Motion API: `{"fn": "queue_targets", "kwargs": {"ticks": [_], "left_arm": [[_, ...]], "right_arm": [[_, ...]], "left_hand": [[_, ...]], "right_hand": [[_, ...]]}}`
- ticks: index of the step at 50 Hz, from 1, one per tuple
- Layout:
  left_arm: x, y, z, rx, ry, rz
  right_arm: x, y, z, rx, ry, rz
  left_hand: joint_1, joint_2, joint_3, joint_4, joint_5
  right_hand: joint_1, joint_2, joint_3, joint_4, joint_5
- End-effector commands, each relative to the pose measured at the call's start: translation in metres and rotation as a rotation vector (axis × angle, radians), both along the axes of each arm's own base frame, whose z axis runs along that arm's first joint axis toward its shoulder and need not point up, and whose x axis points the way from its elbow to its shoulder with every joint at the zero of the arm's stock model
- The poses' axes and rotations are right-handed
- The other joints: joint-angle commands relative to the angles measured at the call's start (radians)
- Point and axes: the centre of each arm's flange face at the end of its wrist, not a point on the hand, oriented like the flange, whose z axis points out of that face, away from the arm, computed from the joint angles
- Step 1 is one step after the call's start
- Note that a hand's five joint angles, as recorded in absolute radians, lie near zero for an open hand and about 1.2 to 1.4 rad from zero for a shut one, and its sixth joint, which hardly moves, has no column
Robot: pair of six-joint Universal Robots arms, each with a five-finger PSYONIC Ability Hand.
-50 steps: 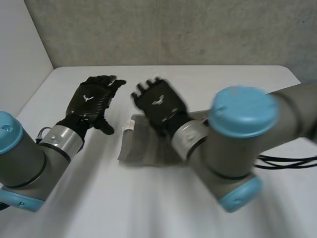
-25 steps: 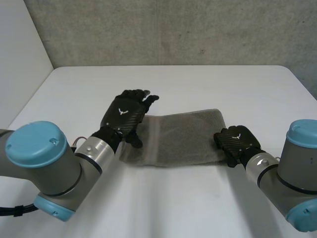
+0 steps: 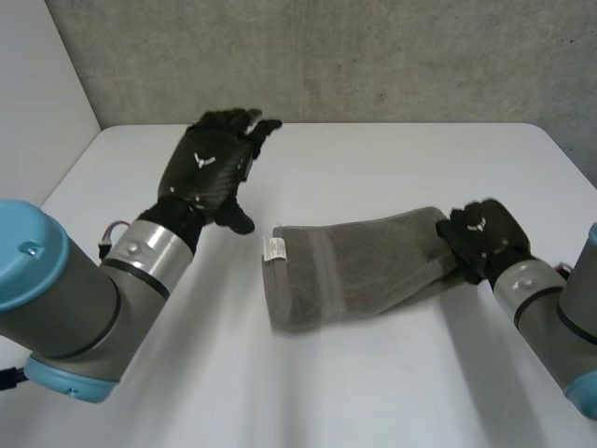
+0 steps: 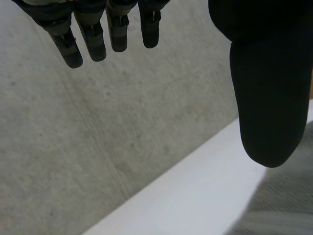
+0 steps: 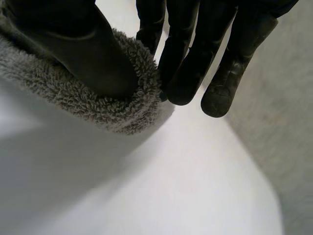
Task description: Fold the towel.
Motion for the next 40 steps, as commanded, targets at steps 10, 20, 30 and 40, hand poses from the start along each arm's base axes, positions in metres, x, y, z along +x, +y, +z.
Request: {"fn": "queue_targets", "kwargs": {"ticks": [10,20,30,40], "left_arm": [[0.011,-0.017,0.017,0.101,0.232,0.095],[0.016,-0.02,0.012,0.114,0.235,0.118],[0.013,-0.024,0.0,0.141,0.214,0.118],[0.008,-0.024,-0.031,0.222,0.166,0.118]], "right_arm": [[0.166,0.114,-0.03,-0.116,0.073,0.646],[0.163,0.114,-0.018,-0.126,0.037,0.577],[0.118,0.071,0.042,-0.036,-0.322,0.31],[0.091,0.024,0.029,0.154,-0.423,0.123]], "left_hand": [[0.005,0.006,0.007,0.008,-0.007],[0.002,0.003,0.004,0.005,-0.01],[0.002,0.003,0.004,0.005,-0.01],[0.005,0.006,0.007,0.008,-0.007]], "right_hand": [[0.09,0.108,0.058,0.055,0.068],[-1.019,-1.001,-1.051,-1.054,-1.041],[-1.132,-1.114,-1.164,-1.167,-1.154],[-1.132,-1.114,-1.164,-1.167,-1.154]]}}
